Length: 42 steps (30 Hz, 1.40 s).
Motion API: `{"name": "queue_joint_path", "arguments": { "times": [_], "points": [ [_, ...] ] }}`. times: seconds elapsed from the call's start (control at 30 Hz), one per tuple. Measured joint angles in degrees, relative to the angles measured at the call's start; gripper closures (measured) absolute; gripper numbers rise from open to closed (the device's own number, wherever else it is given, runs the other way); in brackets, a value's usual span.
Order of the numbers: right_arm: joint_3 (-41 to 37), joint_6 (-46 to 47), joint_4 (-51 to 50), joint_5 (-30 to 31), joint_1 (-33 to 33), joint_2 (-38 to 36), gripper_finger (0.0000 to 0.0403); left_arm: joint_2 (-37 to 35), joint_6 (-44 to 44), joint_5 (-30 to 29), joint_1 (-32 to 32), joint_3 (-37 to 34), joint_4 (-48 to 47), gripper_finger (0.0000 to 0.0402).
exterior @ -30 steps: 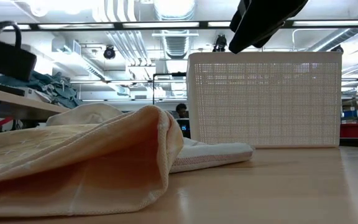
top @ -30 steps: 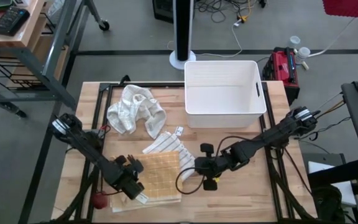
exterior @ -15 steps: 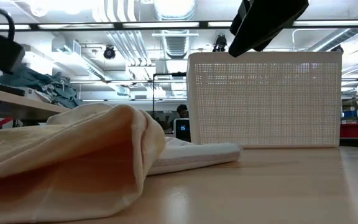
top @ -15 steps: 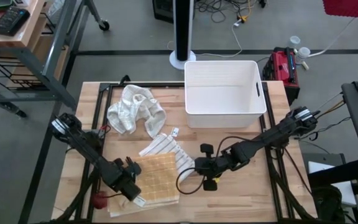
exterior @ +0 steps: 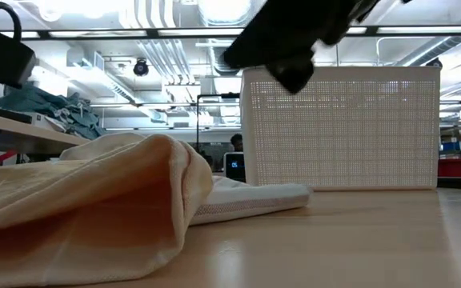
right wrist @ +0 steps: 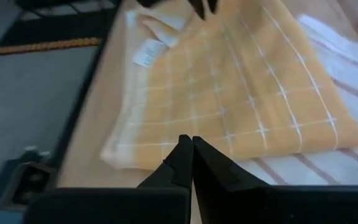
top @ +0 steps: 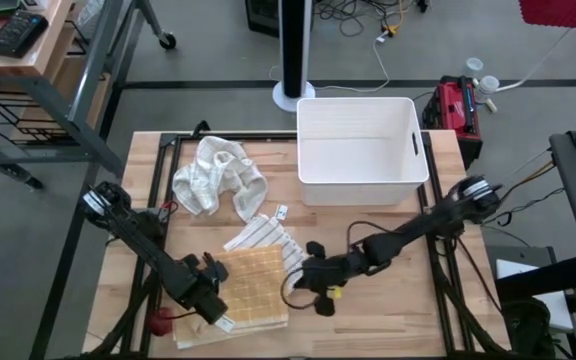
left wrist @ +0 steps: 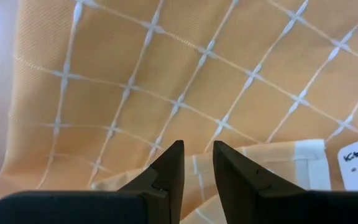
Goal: Fold towel
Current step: Fold the yellow squared towel
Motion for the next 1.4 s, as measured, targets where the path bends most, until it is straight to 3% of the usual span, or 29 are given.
{"name": "queue_joint_path", "arguments": {
  "times": [0.3,0.53,0.7,0.87,1.0,1.2,1.4],
  "points": [
    [10.4,1.7,-0.7,0.4,-0.2,15.2,0.0403,0.0,0.5,-2.2,-0.5,-0.8,4.6,0.0326],
    [15.9,2.4,-5.7,0.4,-1.4,22.3,0.0403,0.0,0.5,-2.7,-0.7,-1.0,5.4,0.0326],
    [16.7,4.9,-13.5,1.0,-2.4,22.5,0.0403,0.0,1.2,-3.2,-0.7,-1.1,5.6,0.0326],
    [16.1,4.9,-19.1,1.6,-2.5,21.1,0.0403,0.0,3.8,-11.8,-0.7,-1.4,7.4,0.0326],
    [15.9,4.9,-22.7,1.5,-2.5,19.8,0.0403,0.0,6.1,-14.6,-0.5,-1.9,7.8,0.0326],
    [15.7,4.9,-23.6,1.3,-2.5,18.6,0.0403,0.0,6.7,-14.2,-0.5,-5.2,12.0,0.0326],
    [15.7,5.8,-24.0,2.1,-2.5,18.5,0.0403,-0.1,6.9,-7.4,-0.7,-7.8,21.7,0.0326]
  ]
}}
